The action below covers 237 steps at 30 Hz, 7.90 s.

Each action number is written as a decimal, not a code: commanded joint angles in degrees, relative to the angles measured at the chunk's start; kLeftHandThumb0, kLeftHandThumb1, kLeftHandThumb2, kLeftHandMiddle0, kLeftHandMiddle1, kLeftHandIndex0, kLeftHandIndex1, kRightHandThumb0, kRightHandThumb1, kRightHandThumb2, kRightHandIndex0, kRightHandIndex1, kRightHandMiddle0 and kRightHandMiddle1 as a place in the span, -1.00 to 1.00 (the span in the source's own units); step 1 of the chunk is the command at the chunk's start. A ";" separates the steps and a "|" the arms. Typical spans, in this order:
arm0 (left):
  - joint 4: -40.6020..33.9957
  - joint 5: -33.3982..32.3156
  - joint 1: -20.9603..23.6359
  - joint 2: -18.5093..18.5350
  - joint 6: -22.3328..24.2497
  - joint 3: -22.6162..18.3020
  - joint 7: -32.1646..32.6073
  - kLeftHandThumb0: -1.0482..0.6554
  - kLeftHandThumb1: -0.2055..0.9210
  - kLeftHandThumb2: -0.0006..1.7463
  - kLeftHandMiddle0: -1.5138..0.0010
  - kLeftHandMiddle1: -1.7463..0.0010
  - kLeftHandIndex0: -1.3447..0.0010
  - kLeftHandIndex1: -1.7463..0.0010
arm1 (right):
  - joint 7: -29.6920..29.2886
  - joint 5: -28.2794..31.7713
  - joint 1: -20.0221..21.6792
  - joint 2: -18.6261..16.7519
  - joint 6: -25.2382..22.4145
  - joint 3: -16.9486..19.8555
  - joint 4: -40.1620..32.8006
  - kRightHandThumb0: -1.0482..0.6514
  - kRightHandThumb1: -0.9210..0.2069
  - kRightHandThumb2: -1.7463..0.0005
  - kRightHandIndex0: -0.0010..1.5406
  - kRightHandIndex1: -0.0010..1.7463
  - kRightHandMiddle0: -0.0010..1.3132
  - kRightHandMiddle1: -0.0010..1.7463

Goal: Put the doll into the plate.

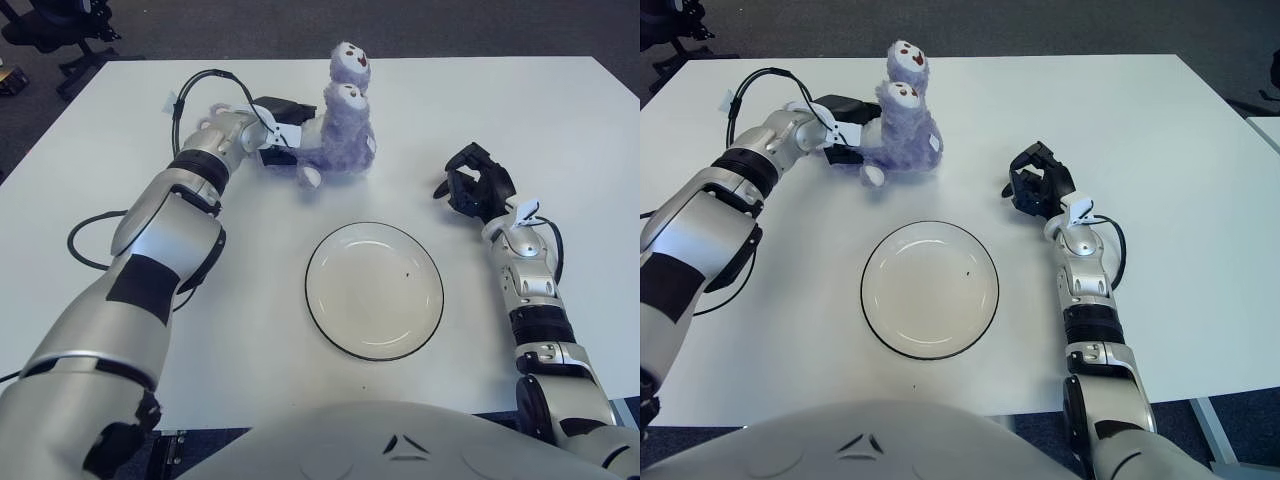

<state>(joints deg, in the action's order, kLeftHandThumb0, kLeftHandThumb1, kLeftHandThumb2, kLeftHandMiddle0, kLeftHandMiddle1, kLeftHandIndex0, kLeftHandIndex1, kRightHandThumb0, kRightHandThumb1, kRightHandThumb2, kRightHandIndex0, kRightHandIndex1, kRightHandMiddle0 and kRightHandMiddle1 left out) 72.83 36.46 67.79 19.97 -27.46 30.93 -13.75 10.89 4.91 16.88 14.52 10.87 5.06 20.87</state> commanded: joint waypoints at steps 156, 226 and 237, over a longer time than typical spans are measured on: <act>-38.48 -19.81 -21.49 5.55 -48.63 -8.02 -14.01 -0.17 1.00 -0.62 0.35 0.63 0.62 0.03 | -1.15 -3.86 0.32 0.53 -1.72 -2.76 3.48 -0.22 -0.54 0.01 0.11 1.00 -0.44 1.00; -36.87 -66.07 -23.73 -0.64 -19.07 -14.77 -39.29 -0.72 1.00 0.02 0.68 1.00 0.56 0.96 | -1.63 -4.77 1.35 0.69 -1.18 -2.99 4.99 -0.22 -0.54 0.02 0.12 1.00 -0.43 0.99; -36.41 -63.47 -23.50 -1.58 -15.54 -23.97 -38.58 -0.70 1.00 0.05 0.61 0.99 0.54 0.96 | -1.30 -4.69 1.58 0.84 -0.51 -2.85 5.89 -0.22 -0.54 0.02 0.11 1.00 -0.44 0.99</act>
<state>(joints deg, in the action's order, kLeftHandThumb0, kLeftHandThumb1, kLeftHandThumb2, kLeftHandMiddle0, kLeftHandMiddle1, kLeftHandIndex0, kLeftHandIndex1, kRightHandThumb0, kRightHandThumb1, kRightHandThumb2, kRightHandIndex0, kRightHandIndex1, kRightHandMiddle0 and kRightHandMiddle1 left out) 35.78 -30.08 44.33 17.90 -42.42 10.94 -56.57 8.94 1.25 20.17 15.11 12.21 2.67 24.10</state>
